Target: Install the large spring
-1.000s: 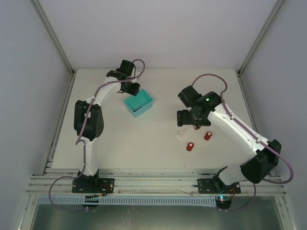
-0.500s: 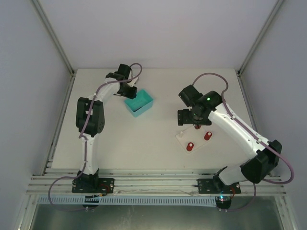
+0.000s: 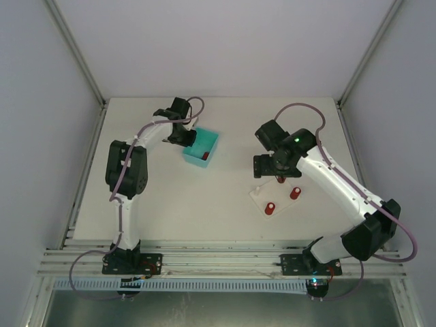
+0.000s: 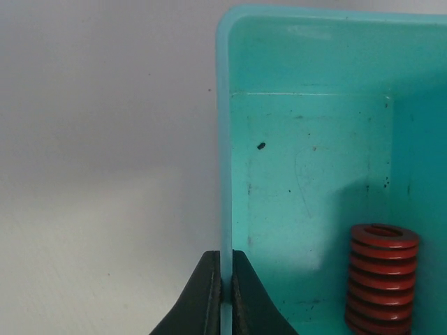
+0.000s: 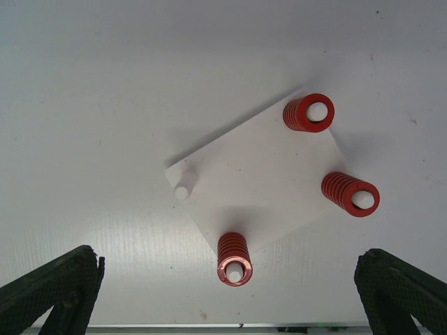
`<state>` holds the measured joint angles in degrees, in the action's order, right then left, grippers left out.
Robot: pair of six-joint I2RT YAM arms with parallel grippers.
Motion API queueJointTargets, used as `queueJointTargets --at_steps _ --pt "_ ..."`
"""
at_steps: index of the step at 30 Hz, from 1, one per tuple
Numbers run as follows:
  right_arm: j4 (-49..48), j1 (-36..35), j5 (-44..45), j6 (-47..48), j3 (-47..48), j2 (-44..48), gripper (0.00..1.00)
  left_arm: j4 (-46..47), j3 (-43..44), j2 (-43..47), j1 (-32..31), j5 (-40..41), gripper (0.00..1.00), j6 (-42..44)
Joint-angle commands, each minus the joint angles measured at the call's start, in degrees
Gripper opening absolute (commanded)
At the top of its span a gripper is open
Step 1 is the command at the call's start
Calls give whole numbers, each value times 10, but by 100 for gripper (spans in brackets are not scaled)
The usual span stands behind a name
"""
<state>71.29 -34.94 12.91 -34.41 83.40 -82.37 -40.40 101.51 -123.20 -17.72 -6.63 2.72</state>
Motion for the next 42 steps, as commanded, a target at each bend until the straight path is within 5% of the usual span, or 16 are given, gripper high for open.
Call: queueJointTargets --at_steps 1,6,16,29,42 --pt "8 5 2 5 4 6 100 1 -18 27 -9 30 7 -28" --pt "5 6 -1 4 1 7 100 -6 -22 30 -11 64 9 -51" --pt "2 10 3 2 -7 19 100 3 -11 68 -11 62 34 -79" --pt "-5 13 3 -7 -36 51 100 -16 3 54 -33 -96 27 -120" --pt "3 16 10 -14 -56 84 100 -29 -19 3 -46 -116 32 -95"
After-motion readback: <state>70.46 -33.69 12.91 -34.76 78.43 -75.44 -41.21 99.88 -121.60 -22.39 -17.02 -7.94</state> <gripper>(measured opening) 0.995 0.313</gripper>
